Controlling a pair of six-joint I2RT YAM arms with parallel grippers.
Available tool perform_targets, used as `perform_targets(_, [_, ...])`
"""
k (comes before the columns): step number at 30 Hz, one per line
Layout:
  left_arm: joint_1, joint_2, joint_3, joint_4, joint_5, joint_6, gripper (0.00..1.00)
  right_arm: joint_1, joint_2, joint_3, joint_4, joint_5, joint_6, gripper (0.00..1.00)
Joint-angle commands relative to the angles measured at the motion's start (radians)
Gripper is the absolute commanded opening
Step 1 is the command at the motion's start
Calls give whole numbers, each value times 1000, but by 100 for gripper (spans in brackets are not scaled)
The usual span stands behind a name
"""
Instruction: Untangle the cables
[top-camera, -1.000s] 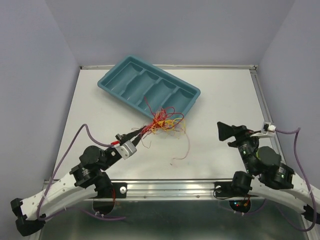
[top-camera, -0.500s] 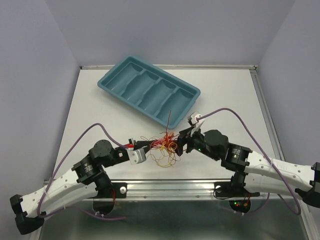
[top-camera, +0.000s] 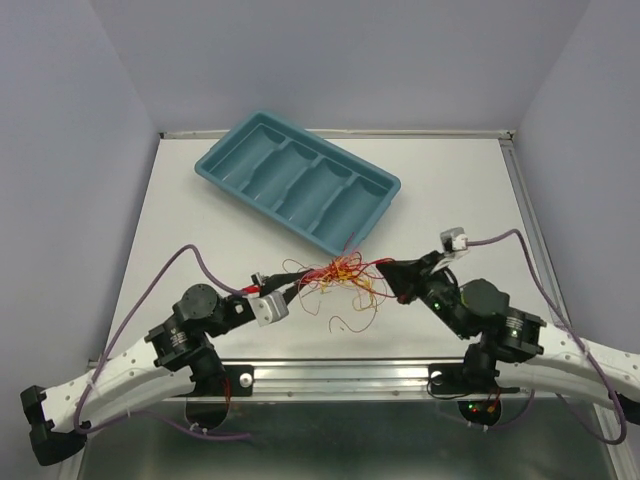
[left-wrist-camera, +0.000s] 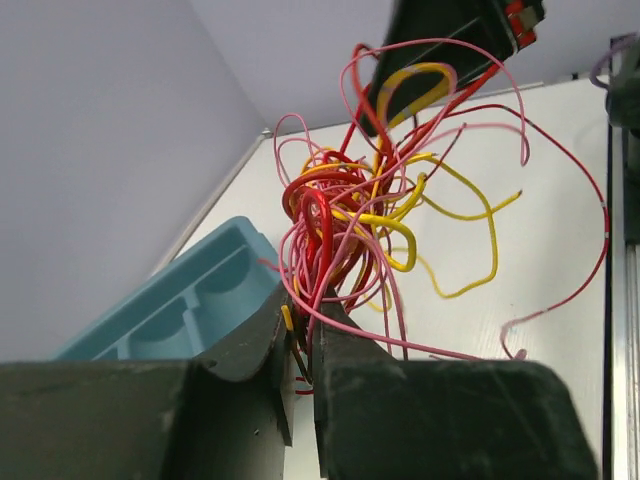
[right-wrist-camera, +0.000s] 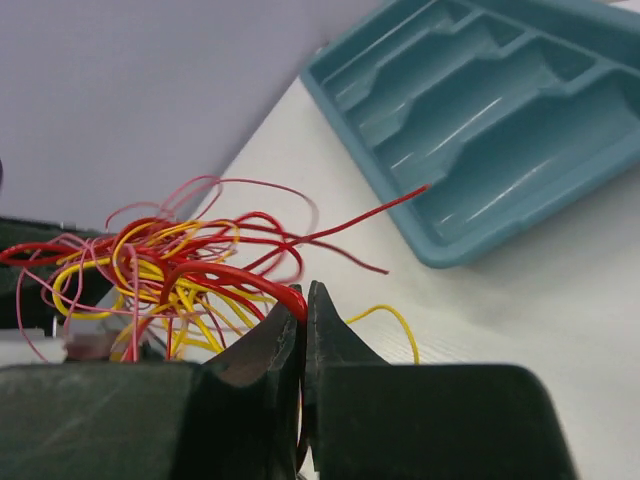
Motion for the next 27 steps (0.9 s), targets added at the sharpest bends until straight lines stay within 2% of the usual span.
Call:
perform_targets(1, [12, -140, -34, 157, -328, -8, 16, -42, -271, -65, -173, 656, 165, 1])
perform_targets(2, [15, -154, -43, 185, -396, -5, 16, -42, -393, -74, -186, 672, 171, 1])
perform_targets(6, [15, -185, -69, 294, -619, 12, 16, -44, -608, -79, -261, 715, 180, 1])
perform_targets(8, [16, -190, -85, 347, -697, 32, 16, -44, -621, -55, -330, 742, 206, 1])
perform_targets(13, [16, -220, -102, 418, -802, 72, 18, -44, -535, -7, -400, 762, 271, 1])
perform_targets(15, [18, -240, -109, 487, -904, 105, 18, -44, -537, 11, -429, 773, 306, 1])
perform_targets(17, [19, -268, -114, 524, -948, 110, 18, -44, -569, 14, -457, 773, 303, 1])
perform_targets(19, [19, -349, -116, 465, -864, 69, 18, -42, -593, 13, -457, 747, 299, 1])
perform_targets(20, [21, -381, -119, 373, -702, 60, 18, -42, -597, 16, -457, 730, 294, 0])
perform_targets(22, [21, -461, -117, 268, -510, 44, 23, -44, -577, 25, -459, 721, 283, 1])
perform_targets(23, [19, -472, -113, 183, -418, 44, 26, -42, -566, 34, -459, 706, 282, 1])
perform_targets(24, [19, -473, -99, 144, -255, 47, 28, -42, -537, 39, -459, 692, 279, 1])
perform_targets(25, [19, -457, -88, 109, -182, 52, 32, -42, -522, 42, -453, 675, 271, 1])
perform_targets(26, [19, -443, -68, 61, -90, 55, 32, -44, -482, 47, -436, 632, 250, 1])
perform_targets(27, [19, -391, -57, 41, -58, 58, 32, -42, -462, 47, -405, 601, 167, 1])
